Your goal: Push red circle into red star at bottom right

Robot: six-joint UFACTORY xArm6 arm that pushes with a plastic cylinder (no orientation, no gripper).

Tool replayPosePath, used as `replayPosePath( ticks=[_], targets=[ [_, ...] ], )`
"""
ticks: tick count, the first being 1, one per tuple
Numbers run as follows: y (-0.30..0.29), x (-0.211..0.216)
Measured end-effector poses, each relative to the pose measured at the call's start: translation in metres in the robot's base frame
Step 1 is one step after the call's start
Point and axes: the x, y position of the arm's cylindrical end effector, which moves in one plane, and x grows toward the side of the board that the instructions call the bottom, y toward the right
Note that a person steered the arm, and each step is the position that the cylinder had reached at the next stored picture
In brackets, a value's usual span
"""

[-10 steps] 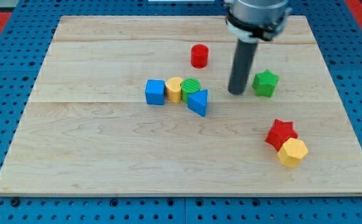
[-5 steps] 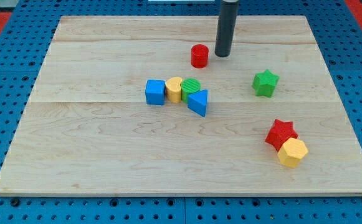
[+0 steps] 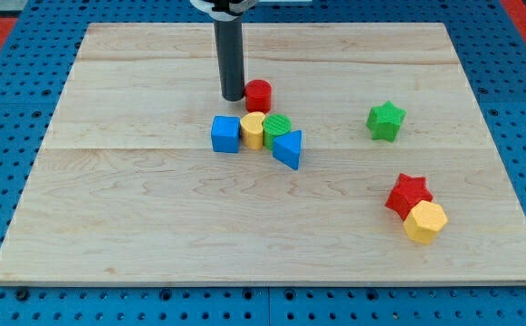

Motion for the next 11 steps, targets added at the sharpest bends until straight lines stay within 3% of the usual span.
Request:
replayPosePath(
  ticks=[2,4,5,7,10,11],
  targets=[
    [0.001,0.0],
    [0.084,0.066],
    [0.088,0.07],
    [0.063,-0.012],
    [0.127,-0.062],
    [0.155,-0.037]
  ],
)
